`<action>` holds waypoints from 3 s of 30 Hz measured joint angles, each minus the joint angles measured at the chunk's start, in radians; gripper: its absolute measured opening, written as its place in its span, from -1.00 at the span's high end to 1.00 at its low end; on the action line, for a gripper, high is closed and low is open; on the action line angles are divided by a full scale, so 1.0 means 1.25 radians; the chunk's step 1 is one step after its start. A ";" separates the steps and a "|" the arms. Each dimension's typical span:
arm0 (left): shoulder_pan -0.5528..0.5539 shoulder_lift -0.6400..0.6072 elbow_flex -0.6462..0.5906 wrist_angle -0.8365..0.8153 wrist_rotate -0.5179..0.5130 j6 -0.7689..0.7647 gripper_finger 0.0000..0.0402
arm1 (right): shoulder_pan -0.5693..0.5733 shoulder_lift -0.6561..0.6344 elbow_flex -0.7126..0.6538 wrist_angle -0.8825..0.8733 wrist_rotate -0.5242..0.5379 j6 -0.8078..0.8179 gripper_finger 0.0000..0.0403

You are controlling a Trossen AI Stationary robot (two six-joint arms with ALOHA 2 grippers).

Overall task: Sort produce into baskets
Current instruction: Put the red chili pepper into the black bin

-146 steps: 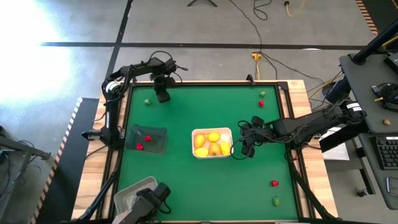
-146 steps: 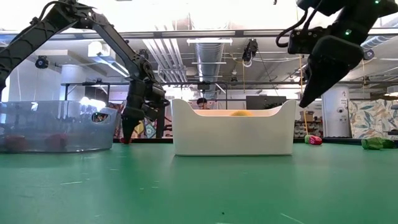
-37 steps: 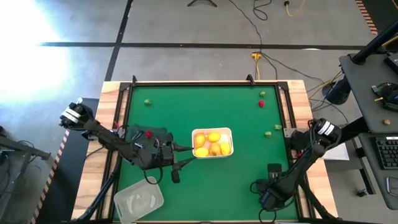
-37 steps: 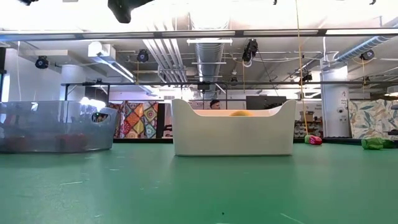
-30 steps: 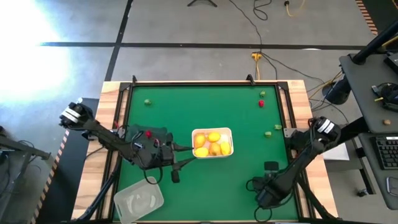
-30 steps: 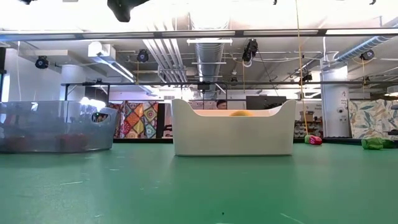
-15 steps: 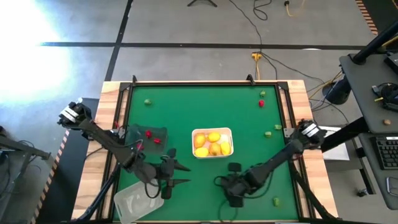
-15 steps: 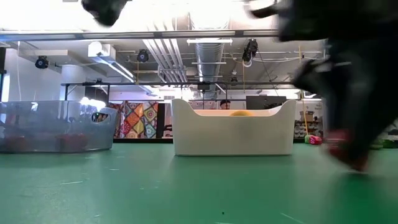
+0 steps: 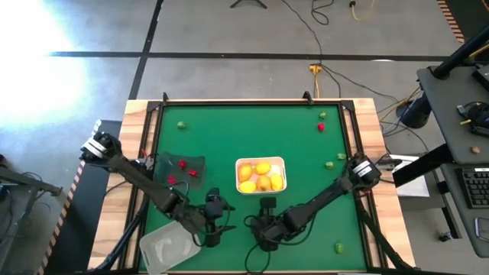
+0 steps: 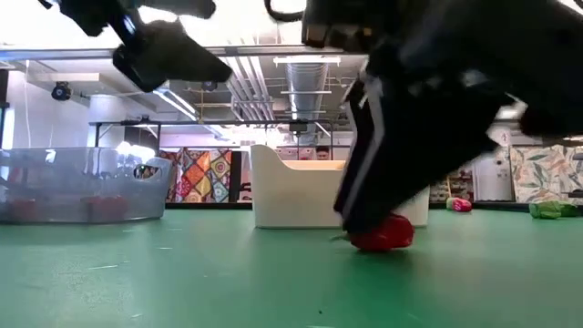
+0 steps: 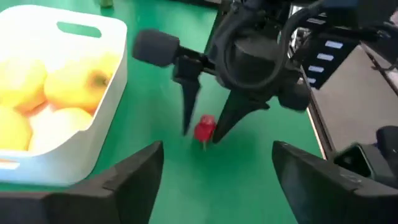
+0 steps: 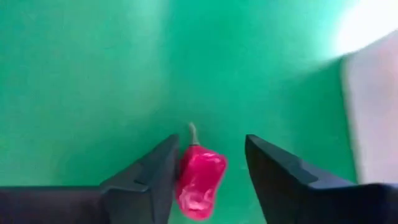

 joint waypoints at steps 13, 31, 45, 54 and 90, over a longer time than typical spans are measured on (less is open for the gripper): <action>0.030 0.278 0.085 0.259 0.038 0.106 -0.51 | 0.111 -0.180 0.016 -0.088 0.119 0.102 0.01; 0.124 0.452 0.221 0.193 0.124 0.205 -0.33 | 0.212 -0.171 0.009 -0.116 0.256 0.230 0.04; 0.123 0.470 0.221 0.266 0.102 0.187 0.63 | 0.204 -0.189 0.009 -0.132 0.339 0.129 0.06; 0.050 0.233 0.190 -0.011 0.033 0.063 0.81 | 0.223 -0.246 0.023 -0.126 0.310 0.139 0.05; 0.357 -0.309 -0.188 -0.912 0.204 -0.605 0.50 | 0.122 -0.251 0.289 -0.609 0.250 0.430 0.08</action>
